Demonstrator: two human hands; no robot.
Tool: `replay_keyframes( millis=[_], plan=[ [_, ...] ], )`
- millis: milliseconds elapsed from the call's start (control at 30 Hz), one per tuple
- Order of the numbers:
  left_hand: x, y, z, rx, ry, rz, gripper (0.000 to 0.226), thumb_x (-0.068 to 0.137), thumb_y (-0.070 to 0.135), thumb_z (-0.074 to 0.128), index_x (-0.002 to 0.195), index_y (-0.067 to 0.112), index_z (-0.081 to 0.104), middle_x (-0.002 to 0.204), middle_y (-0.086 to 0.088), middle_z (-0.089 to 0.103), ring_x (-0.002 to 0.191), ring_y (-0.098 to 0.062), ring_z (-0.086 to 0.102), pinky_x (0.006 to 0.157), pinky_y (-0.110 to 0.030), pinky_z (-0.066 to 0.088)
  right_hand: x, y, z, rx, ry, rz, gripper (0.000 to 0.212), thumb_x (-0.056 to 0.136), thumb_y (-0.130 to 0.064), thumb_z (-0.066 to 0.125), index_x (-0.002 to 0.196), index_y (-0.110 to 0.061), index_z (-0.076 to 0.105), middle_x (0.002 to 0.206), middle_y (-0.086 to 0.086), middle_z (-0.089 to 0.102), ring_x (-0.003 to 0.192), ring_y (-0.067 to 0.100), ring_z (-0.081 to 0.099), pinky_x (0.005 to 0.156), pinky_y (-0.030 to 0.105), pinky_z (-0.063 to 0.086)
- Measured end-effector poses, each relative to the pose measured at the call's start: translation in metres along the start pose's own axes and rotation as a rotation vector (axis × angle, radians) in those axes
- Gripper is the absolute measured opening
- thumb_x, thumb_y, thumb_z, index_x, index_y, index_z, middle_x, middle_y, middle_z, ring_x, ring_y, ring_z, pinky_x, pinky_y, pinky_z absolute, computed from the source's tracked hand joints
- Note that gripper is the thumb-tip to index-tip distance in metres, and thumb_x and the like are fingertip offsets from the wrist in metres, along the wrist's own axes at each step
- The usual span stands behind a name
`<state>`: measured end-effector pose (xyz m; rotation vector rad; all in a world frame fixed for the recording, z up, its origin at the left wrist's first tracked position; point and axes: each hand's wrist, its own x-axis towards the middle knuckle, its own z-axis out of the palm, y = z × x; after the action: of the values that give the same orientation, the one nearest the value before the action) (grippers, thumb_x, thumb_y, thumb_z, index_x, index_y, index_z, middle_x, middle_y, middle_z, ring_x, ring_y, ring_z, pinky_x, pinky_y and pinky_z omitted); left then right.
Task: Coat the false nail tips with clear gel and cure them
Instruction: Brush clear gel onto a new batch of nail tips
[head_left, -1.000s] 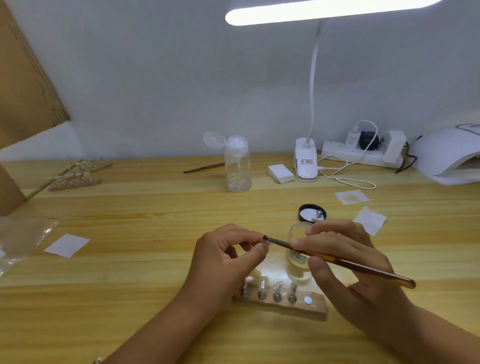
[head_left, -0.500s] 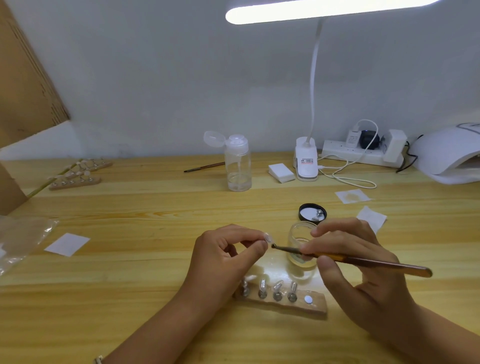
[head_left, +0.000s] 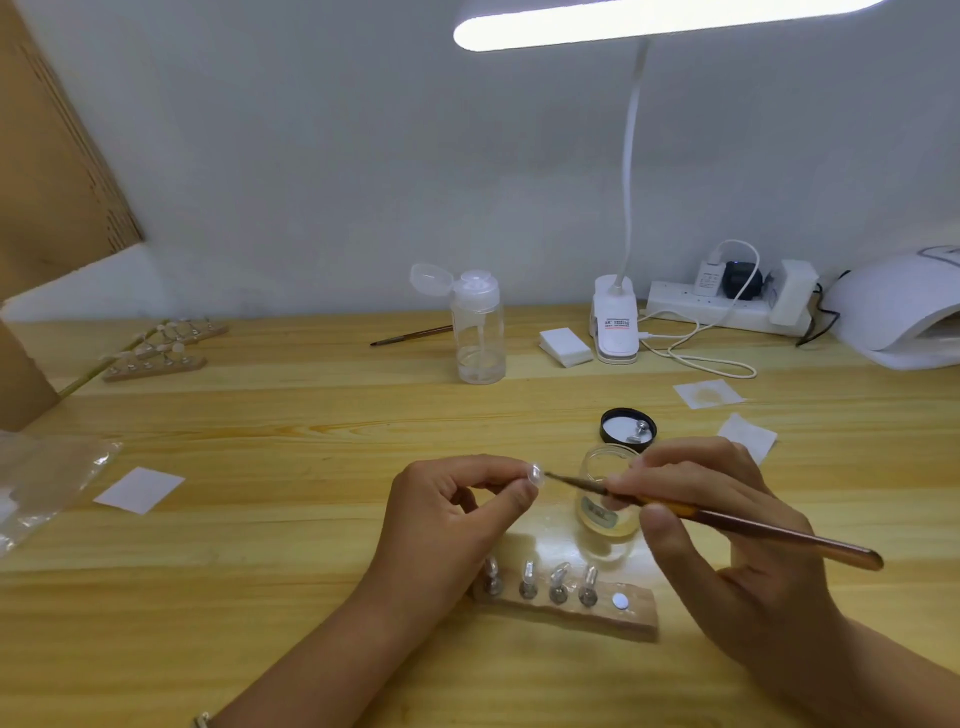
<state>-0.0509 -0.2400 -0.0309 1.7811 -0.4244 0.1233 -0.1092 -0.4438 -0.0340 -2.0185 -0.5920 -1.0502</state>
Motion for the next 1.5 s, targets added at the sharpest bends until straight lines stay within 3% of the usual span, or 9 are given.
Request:
replay_keyframes(
  millis=[133, 267, 400, 500, 700, 900, 1133, 1300, 1500],
  plan=[
    [-0.0006, 0.0021, 0.0000, -0.009, 0.000, 0.030, 0.012, 0.076, 0.040, 0.075, 0.084, 0.033, 0.080, 0.081, 0.016, 0.076, 0.078, -0.013, 0.068, 0.066, -0.026, 0.049, 0.0019, 0.0015, 0.0023, -0.046, -0.025, 0.012, 0.022, 0.096, -0.030, 0.053, 0.105, -0.019, 0.070, 0.098, -0.016, 0.071, 0.107, 0.003, 0.059, 0.088, 0.031, 0.045],
    [-0.0003, 0.0007, -0.0006, -0.016, 0.006, 0.035, 0.007, 0.078, 0.034, 0.077, 0.082, 0.030, 0.080, 0.081, 0.016, 0.076, 0.078, -0.013, 0.069, 0.065, -0.020, 0.048, -0.0001, -0.0039, 0.0012, 0.028, -0.011, 0.002, 0.025, 0.101, -0.040, 0.049, 0.102, -0.026, 0.069, 0.091, -0.019, 0.071, 0.103, 0.006, 0.061, 0.086, 0.030, 0.046],
    [-0.0008, 0.0012, -0.0005, -0.023, -0.006, 0.037, 0.006, 0.079, 0.033, 0.077, 0.084, 0.031, 0.080, 0.080, 0.015, 0.076, 0.078, -0.012, 0.069, 0.065, -0.023, 0.048, 0.0024, -0.0034, 0.0007, 0.008, 0.020, 0.039, 0.021, 0.101, -0.042, 0.048, 0.101, -0.036, 0.068, 0.105, -0.022, 0.066, 0.106, 0.005, 0.059, 0.086, 0.033, 0.046],
    [-0.0008, 0.0013, -0.0006, -0.027, -0.010, 0.037, 0.006, 0.079, 0.033, 0.077, 0.084, 0.031, 0.080, 0.080, 0.014, 0.076, 0.078, -0.011, 0.069, 0.066, -0.024, 0.049, 0.0021, -0.0019, 0.0030, -0.014, -0.003, 0.046, 0.024, 0.100, -0.043, 0.048, 0.104, -0.030, 0.068, 0.104, -0.021, 0.066, 0.107, 0.003, 0.058, 0.086, 0.035, 0.046],
    [-0.0011, 0.0030, -0.0003, -0.016, -0.007, 0.060, 0.011, 0.075, 0.042, 0.074, 0.085, 0.037, 0.078, 0.081, 0.016, 0.075, 0.075, -0.020, 0.065, 0.062, -0.024, 0.048, -0.0007, -0.0050, 0.0023, 0.017, -0.025, -0.021, 0.024, 0.102, -0.041, 0.047, 0.099, -0.032, 0.069, 0.100, -0.021, 0.067, 0.105, 0.005, 0.059, 0.085, 0.032, 0.046],
    [-0.0011, 0.0001, -0.0001, -0.029, -0.004, 0.035, 0.014, 0.080, 0.023, 0.079, 0.086, 0.036, 0.079, 0.082, 0.011, 0.076, 0.079, -0.039, 0.062, 0.061, -0.020, 0.047, 0.0016, -0.0036, 0.0032, 0.008, -0.012, 0.019, 0.015, 0.097, -0.036, 0.054, 0.102, -0.029, 0.066, 0.107, -0.023, 0.062, 0.107, 0.004, 0.058, 0.090, 0.027, 0.043],
    [-0.0013, 0.0031, 0.0007, -0.031, 0.000, 0.050, 0.010, 0.076, 0.042, 0.075, 0.084, 0.038, 0.079, 0.081, 0.013, 0.075, 0.077, -0.036, 0.062, 0.061, -0.021, 0.048, 0.0035, -0.0012, 0.0010, -0.017, 0.004, 0.057, 0.018, 0.089, -0.023, 0.054, 0.100, -0.028, 0.068, 0.107, -0.024, 0.063, 0.109, 0.005, 0.057, 0.092, 0.027, 0.041],
    [-0.0005, -0.0005, -0.0002, -0.022, -0.010, 0.041, 0.013, 0.080, 0.025, 0.078, 0.087, 0.036, 0.079, 0.082, 0.013, 0.076, 0.079, -0.030, 0.064, 0.063, -0.020, 0.048, 0.0005, -0.0024, 0.0027, -0.010, -0.025, 0.019, 0.018, 0.088, -0.022, 0.055, 0.101, -0.027, 0.067, 0.107, -0.021, 0.063, 0.109, 0.004, 0.057, 0.092, 0.024, 0.040],
    [-0.0005, 0.0011, 0.0001, -0.012, -0.018, 0.050, 0.009, 0.080, 0.033, 0.076, 0.087, 0.038, 0.078, 0.081, 0.016, 0.075, 0.077, -0.017, 0.066, 0.063, -0.019, 0.048, 0.0025, -0.0020, 0.0009, -0.018, 0.003, 0.044, 0.016, 0.091, -0.026, 0.055, 0.101, -0.029, 0.066, 0.108, -0.026, 0.062, 0.109, 0.004, 0.056, 0.093, 0.024, 0.040]
  ],
)
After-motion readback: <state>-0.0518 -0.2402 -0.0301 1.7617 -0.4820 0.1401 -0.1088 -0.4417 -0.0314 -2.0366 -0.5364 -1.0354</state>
